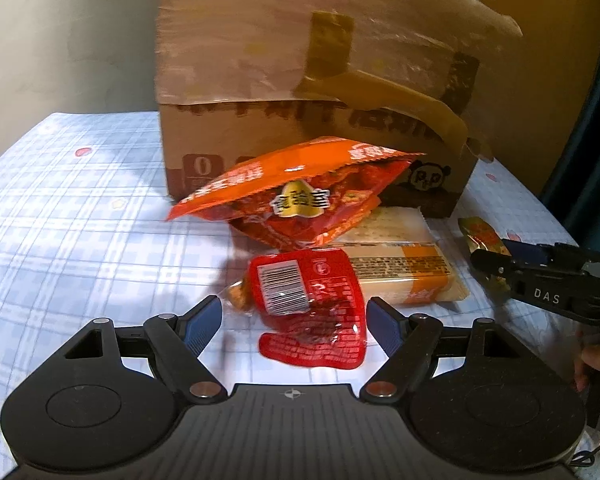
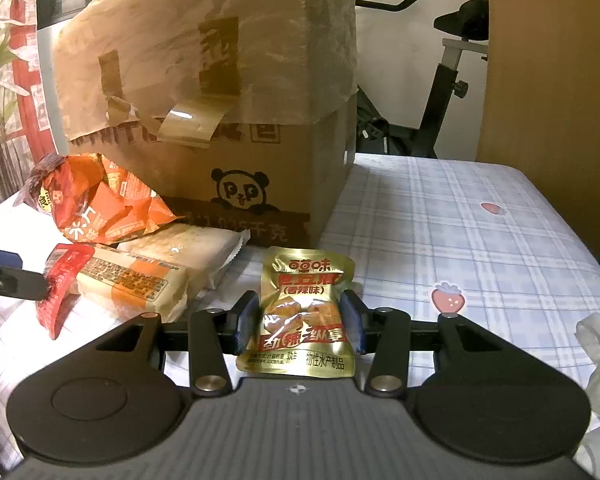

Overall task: Organize snacks
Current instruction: 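Grasp the red sausage packet with the left gripper while the right holds the gold packet, then carry the red and gold packets over the paper-lined box with both grippers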

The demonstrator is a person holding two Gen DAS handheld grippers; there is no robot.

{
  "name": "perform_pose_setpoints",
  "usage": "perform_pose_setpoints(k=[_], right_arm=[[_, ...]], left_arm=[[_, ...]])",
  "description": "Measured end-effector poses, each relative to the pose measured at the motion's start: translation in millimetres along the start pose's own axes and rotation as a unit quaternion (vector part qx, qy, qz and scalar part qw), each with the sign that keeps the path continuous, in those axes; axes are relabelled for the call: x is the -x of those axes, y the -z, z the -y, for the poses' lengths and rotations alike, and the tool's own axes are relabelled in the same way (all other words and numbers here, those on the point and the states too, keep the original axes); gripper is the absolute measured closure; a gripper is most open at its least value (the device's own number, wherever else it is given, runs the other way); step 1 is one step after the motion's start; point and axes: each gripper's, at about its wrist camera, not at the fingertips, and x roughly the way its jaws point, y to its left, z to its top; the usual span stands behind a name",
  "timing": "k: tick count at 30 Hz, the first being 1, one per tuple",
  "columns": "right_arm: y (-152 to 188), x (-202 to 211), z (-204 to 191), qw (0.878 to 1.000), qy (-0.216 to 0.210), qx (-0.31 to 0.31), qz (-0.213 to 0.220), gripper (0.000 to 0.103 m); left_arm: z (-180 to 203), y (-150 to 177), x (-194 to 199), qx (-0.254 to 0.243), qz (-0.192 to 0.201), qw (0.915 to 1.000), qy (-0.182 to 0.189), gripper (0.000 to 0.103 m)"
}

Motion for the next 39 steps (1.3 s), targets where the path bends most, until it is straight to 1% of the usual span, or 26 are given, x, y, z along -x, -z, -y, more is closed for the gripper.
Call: perform_pose_setpoints(k=[3,4,5,7,8,13,18,21,22,23,25,28,30,36,39], right_arm=[[0.5,0.3,0.9,1.000,0.000,-0.003,0.001,0.056],[0.5,0.4,1.1,1.000,0.000,-0.004,0.002,0.056],[0.5,0.5,1.3,1.000,0.000,-0.005,0.002,0.056],[0.3,0.6,1.4,1.000,-0.001,-0.005,0.002,0.056],[0.4,0.6,1.4,1.000,-0.001,-0.004,0.002,0.056],[0.1,-0.3,0.7,1.000,-0.001,-0.004,-0.001,0.056],[0.0,-0.4,0.7,1.000,-0.001,-0.004,-0.001,0.055],[-0.3,-0.7,0.2,1.000,-0.001,-0.003,-0.003,0.055],[-0.3,-0.7,-0.1,1.000,-0.001,-0.003,-0.004,0.055],[-0.6,-1.0,-0.1,1.000,-0.001,-0.003,-0.004,0.055],[-0.6,-1.5,-0.3,1.000,0.000,-0.003,-0.005,0.055],[-0.7,-1.3,0.1,1.000,0.000,-0.003,-0.005,0.055],[-0.3,-1.4,0.6,1.000,0.001,-0.003,-0.006,0.055],[-0.3,2.5,0.3,1.000,0.003,-0.003,-0.002,0.055],[-0.6,11.0,-1.4,1.000,0.001,-0.009,0.002,0.055]], left_arm=[[7.6,0.2,-4.7,-0.013,-0.002,0.9999,0.002,0.022],[10.1,0.9,-5.6,-0.019,-0.001,0.9998,0.000,0.024],[12.3,1.9,-5.6,-0.024,0.001,0.9997,-0.003,0.033],[14.9,3.8,-5.9,-0.029,0.000,0.9995,-0.011,0.041],[15.1,4.9,-5.9,-0.028,-0.001,0.9995,-0.012,0.042],[14.5,9.8,-7.9,-0.026,-0.014,0.9996,-0.003,0.043],[14.5,12.0,-16.4,-0.031,-0.021,0.9992,-0.011,0.040],[9.0,11.3,-18.7,-0.023,-0.020,0.9995,-0.005,0.044],[8.3,10.5,-19.6,-0.021,-0.019,0.9996,0.000,0.054],[7.5,9.8,-18.7,-0.022,-0.021,0.9995,0.005,0.057],[7.1,9.3,-15.5,-0.024,-0.021,0.9993,0.017,0.058],[8.6,9.9,-4.7,-0.035,-0.010,0.9989,0.029,0.059],[8.1,10.5,1.2,-0.035,-0.008,0.9989,0.032,0.059],[-4.4,9.1,20.7,-0.021,0.004,0.9995,0.024,0.058],[-3.5,6.6,35.3,-0.050,0.026,0.9983,0.015,0.058]])
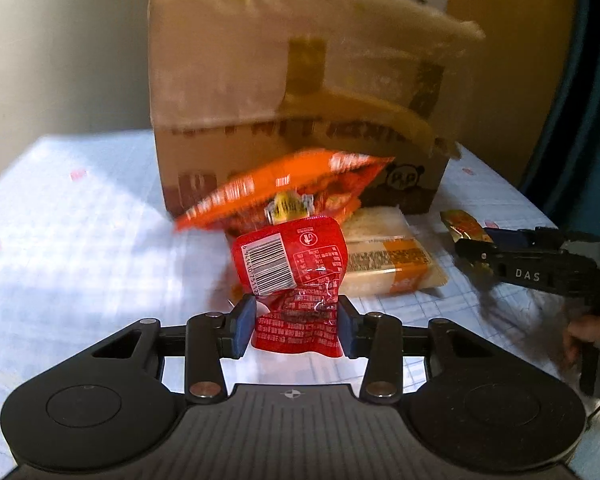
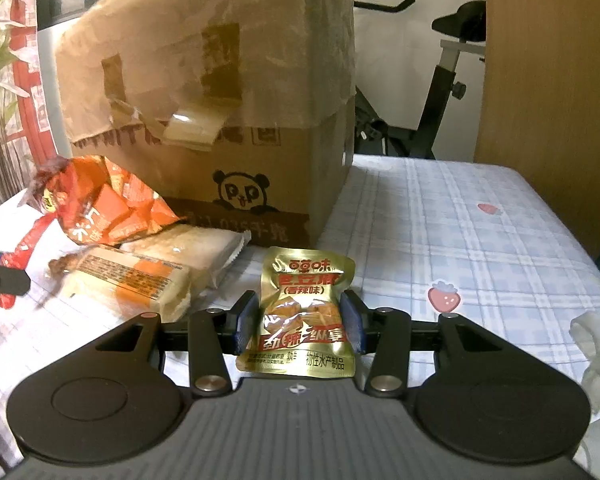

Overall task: Organize snacks
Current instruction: 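Carry the red and gold packets over the paper-lined box with both grippers, then open both grippers to drop the packets into the box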

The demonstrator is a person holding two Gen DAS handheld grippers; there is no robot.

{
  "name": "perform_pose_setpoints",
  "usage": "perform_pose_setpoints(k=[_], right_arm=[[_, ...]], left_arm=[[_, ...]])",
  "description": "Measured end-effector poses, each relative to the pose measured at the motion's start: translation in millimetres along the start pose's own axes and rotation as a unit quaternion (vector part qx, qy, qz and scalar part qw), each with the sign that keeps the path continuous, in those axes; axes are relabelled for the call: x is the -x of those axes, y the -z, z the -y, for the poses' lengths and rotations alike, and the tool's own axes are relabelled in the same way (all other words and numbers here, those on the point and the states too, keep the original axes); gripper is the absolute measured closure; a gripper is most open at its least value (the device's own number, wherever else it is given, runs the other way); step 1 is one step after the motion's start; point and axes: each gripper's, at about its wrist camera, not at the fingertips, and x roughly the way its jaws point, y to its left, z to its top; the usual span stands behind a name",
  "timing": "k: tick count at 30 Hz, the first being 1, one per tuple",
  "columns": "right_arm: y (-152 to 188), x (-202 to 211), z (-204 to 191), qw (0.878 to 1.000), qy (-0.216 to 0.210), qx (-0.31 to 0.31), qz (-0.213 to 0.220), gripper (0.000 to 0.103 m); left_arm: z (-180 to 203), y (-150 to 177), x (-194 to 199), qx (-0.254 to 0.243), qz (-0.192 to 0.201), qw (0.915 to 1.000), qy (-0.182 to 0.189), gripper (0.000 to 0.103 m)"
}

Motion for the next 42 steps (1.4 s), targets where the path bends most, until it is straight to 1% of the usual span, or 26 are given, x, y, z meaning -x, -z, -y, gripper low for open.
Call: perform_pose_setpoints(k=[4,6,9,14,18,21,24,28,30,32,33,35,36,38,39,42], right_arm=[[1.5,15.8,-6.4,1.000,-0.007,-0.012,0.006,0.055],[-1.4,24.5,-11.0,1.000,-0.011,-0.009,0.015,0.055],[-14.3,39.6,-15.7,0.999,-0.017,-0.006,0.039,0.055],[-49.1,65.4,-23.8,0.995,-0.030,0.005,0.094,0.055],[-84.9,80.5,-29.0,0.989,-0.046,0.008,0.140,0.055],[-113.2,83.9,-31.8,0.984,-0.057,0.012,0.166,0.055],[-146.6,76.5,-34.2,0.981,-0.066,0.021,0.184,0.055],[-187.9,52.1,-39.3,0.979,-0.068,0.032,0.188,0.054],[-204.1,32.6,-42.3,0.982,-0.066,0.035,0.176,0.054],[-217.9,11.1,-45.3,0.985,-0.062,0.030,0.158,0.054],[-220.9,2.4,-45.7,0.987,-0.061,0.027,0.148,0.054],[-224.2,-11.5,-47.2,0.990,-0.056,0.023,0.130,0.052],[-224.1,-17.0,-48.7,0.991,-0.051,0.021,0.121,0.050],[-222.9,-24.0,-49.5,0.993,-0.041,0.015,0.109,0.043],[-221.0,-23.3,-48.1,0.993,-0.037,0.010,0.107,0.043],[-213.2,-18.5,-42.7,0.994,-0.046,-0.003,0.103,0.037]], left_arm=[[0.1,-5.6,22.6,-0.025,0.032,0.9992,0.007,0.058],[-1.8,-9.9,31.7,-0.027,0.045,0.9986,0.010,0.058],[-6.3,-19.5,43.4,-0.026,0.067,0.9974,0.010,0.058],[-11.6,-47.1,60.5,-0.023,0.110,0.9936,0.009,0.058],[-21.5,-79.2,71.4,-0.017,0.142,0.9897,0.013,0.057],[-24.2,-104.4,75.2,-0.029,0.166,0.9856,0.006,0.057],[-26.6,-132.7,74.0,-0.032,0.185,0.9822,0.012,0.057],[-31.2,-172.3,59.8,-0.022,0.186,0.9822,0.017,0.057],[-33.7,-191.7,43.4,-0.008,0.177,0.9839,0.022,0.057],[-35.2,-208.8,26.4,-0.004,0.166,0.9859,0.021,0.056],[-34.6,-217.4,16.8,0.001,0.161,0.9869,0.012,0.056],[-38.8,-226.1,2.9,0.010,0.147,0.9890,0.011,0.052],[-38.6,-229.9,-4.2,0.016,0.141,0.9899,0.009,0.049],[-44.1,-229.4,-7.6,0.025,0.136,0.9903,0.002,0.038],[-44.3,-229.2,-9.9,0.026,0.132,0.9909,0.001,0.037],[-49.1,-222.6,-7.5,0.020,0.122,0.9923,0.003,0.037]])
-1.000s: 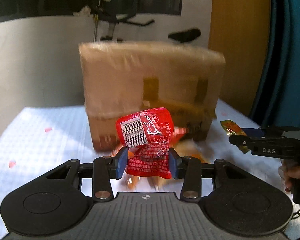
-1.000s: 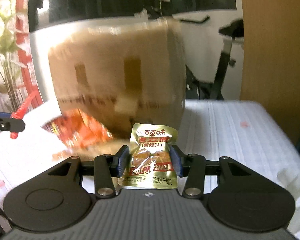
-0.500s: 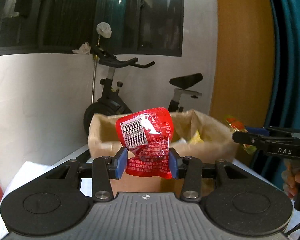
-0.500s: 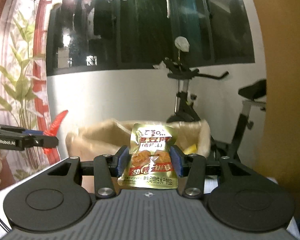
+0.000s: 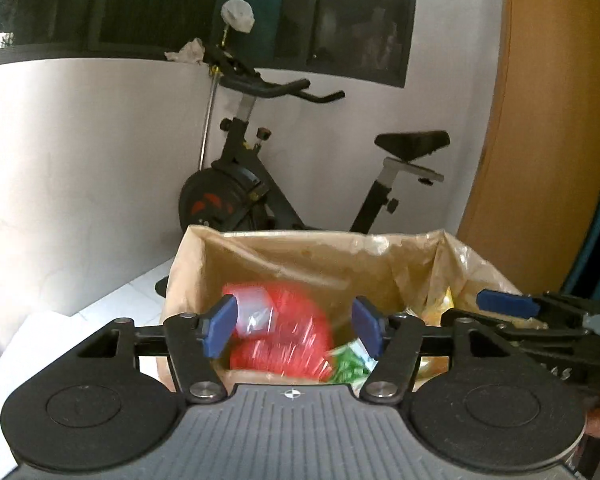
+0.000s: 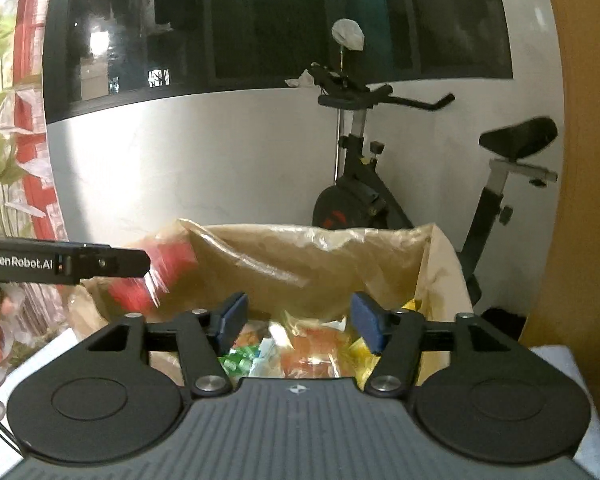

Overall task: Organize snacks
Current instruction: 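Open both grippers to drop the packets into the box, then move both open grippers back to the snack pile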

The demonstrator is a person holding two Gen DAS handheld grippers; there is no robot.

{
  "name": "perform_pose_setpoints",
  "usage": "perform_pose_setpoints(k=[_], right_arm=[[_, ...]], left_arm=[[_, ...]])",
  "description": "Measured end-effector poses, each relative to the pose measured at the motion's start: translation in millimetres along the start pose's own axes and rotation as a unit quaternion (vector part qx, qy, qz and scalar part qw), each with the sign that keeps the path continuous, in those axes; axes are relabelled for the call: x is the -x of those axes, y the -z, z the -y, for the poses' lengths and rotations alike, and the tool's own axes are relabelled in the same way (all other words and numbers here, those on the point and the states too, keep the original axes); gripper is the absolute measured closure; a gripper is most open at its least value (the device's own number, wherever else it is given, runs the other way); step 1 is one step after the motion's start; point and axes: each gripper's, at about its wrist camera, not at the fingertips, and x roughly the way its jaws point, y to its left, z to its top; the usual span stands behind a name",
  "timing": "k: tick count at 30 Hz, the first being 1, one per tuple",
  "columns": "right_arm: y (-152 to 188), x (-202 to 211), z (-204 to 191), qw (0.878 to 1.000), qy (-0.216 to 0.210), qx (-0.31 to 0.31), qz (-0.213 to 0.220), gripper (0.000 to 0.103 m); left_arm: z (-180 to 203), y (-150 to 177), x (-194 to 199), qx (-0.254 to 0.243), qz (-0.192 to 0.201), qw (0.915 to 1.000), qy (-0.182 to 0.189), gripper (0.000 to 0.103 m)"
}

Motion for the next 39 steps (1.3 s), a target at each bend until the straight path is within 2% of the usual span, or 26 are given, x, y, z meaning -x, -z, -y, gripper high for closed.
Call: perform_pose_setpoints(k=[4,12,17,21,27,34,39], right_arm=[[7.9,18.5,1.9,1.000,-0.004,-0.007,0.010,0.037],[29.3,61.4,-15.2,0.999,-0.007,0.008,0.051,0.035],[50.2,80.3,-22.1,0.998,-0.005,0.006,0.063,0.032],[63.9,87.6,-24.2,0.998,-0.003,0.004,0.058,0.032],[93.2,92.8,-22.0,1.000,0.001,-0.001,0.025,0.032],[115.5,87.6,-18.3,1.000,0.000,-0.023,-0.010,0.032],[124.2,84.7,-13.4,0.999,0.001,-0.037,-0.031,0.032]], left_arm=[[-7.2,10.2,12.8,-0.012,-0.005,0.9999,-0.006,0.035],[-9.4,20.7,47.8,-0.027,-0.002,0.9996,0.012,0.032],[-7.3,44.9,56.5,-0.018,-0.031,0.9988,0.033,0.032],[-6.9,68.8,54.5,-0.017,-0.063,0.9970,0.042,0.032],[-9.9,94.2,43.5,-0.014,-0.096,0.9944,0.040,0.032],[-9.6,111.1,17.2,0.008,-0.120,0.9924,0.024,0.032],[-1.1,113.4,-3.9,0.031,-0.135,0.9900,0.026,0.032]])
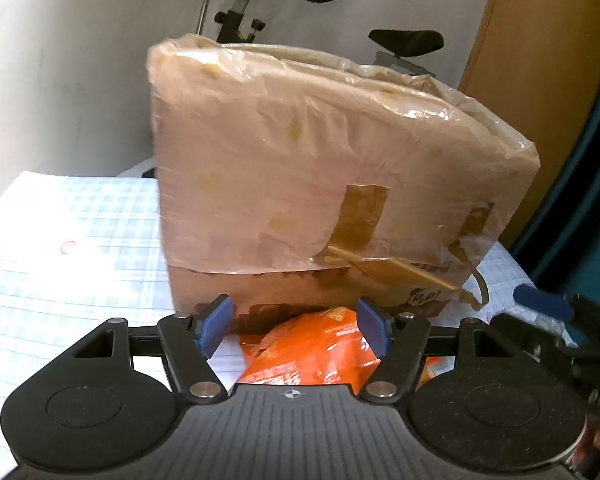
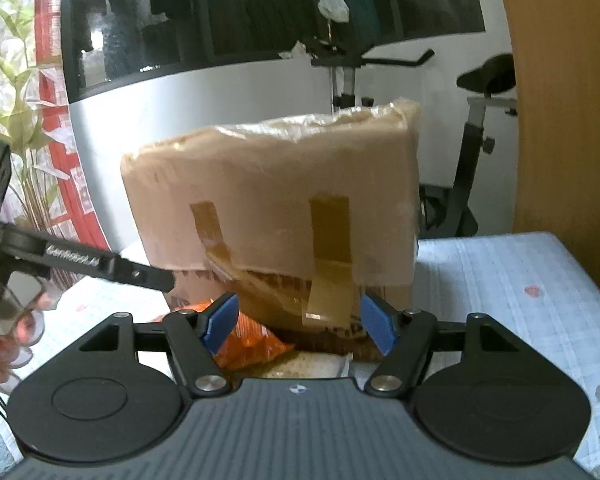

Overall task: Organize snacks
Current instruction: 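Move both open grippers back to the snack pile, then grasp the orange chip bag with the left gripper while the right grasps a small clear nut packet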

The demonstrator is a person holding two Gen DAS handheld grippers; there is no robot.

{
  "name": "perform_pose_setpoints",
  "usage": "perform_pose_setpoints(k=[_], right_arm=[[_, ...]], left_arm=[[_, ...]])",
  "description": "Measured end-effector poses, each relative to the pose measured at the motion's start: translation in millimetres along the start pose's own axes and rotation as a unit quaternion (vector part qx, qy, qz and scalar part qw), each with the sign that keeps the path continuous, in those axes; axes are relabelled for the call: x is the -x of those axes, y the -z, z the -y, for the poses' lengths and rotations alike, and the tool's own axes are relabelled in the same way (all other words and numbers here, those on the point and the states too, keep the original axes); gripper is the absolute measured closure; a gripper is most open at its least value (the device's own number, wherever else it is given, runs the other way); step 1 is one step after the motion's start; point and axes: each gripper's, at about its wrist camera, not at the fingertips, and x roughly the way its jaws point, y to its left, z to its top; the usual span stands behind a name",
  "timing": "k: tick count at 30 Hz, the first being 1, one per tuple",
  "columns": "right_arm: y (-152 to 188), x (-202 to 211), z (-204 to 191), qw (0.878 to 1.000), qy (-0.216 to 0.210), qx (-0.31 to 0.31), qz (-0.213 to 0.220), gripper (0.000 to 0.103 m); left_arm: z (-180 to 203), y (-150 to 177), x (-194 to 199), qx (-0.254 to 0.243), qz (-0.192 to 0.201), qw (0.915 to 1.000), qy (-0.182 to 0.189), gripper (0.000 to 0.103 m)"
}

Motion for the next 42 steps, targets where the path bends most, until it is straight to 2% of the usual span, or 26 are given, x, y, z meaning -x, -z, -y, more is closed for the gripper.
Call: perform_pose_setpoints(k=[7,11,14,19,26,28,31,33,34,35,38,42], right_arm=[[8.9,2.6,4.7,1.000,0.003,-0.016,-0.009,0.033],[13.1,3.6,8.9,1.000,0.007,-0.025,-0.015,0.032],[16.9,3.6,11.4,0.999,0.006,-0.034,-0.020,0.033],[20.4,3.2,8.6,0.999,0.000,-0.037,-0.023,0.032],[21.5,7.3,8.5,0.999,0.003,-0.035,-0.023,0.032],[22.7,7.8,10.5,0.999,0.006,-0.038,-0.025,0.032],[24.9,7.1,12.0,0.999,0.008,-0.042,-0.029,0.033],[25.8,6.9,11.3,0.999,0.007,-0.041,-0.031,0.033],[26.0,6.7,10.6,0.999,0.006,-0.040,-0.032,0.032],[25.9,6.5,10.0,0.999,0.005,-0.039,-0.033,0.032],[25.5,5.8,8.5,0.999,0.002,-0.037,-0.035,0.032],[25.3,2.0,4.5,0.999,-0.004,-0.030,-0.041,0.032]], left_arm=[[17.1,2.7,-25.9,-0.021,-0.023,0.9995,-0.009,0.032],[13.8,21.1,-25.7,-0.002,-0.026,0.9996,-0.005,0.022],[8.8,31.8,-21.1,0.015,-0.030,0.9994,-0.002,0.020],[4.6,49.1,-30.1,0.001,-0.069,0.9976,-0.009,0.018],[-1.4,51.6,-38.3,0.018,-0.067,0.9976,-0.011,0.007],[-4.6,52.7,-42.6,0.024,-0.073,0.9969,-0.014,0.003],[-14.3,55.4,-49.1,0.051,-0.088,0.9948,-0.011,0.002],[-22.5,57.9,-48.5,0.070,-0.088,0.9937,0.001,0.002],[-24.4,58.7,-48.2,0.075,-0.087,0.9934,0.006,0.005],[-24.6,58.9,-46.5,0.075,-0.082,0.9937,0.009,0.012],[-17.2,56.5,-38.0,0.046,-0.072,0.9963,0.010,0.028],[-10.8,54.0,-14.1,0.003,-0.038,0.9993,0.000,0.031]])
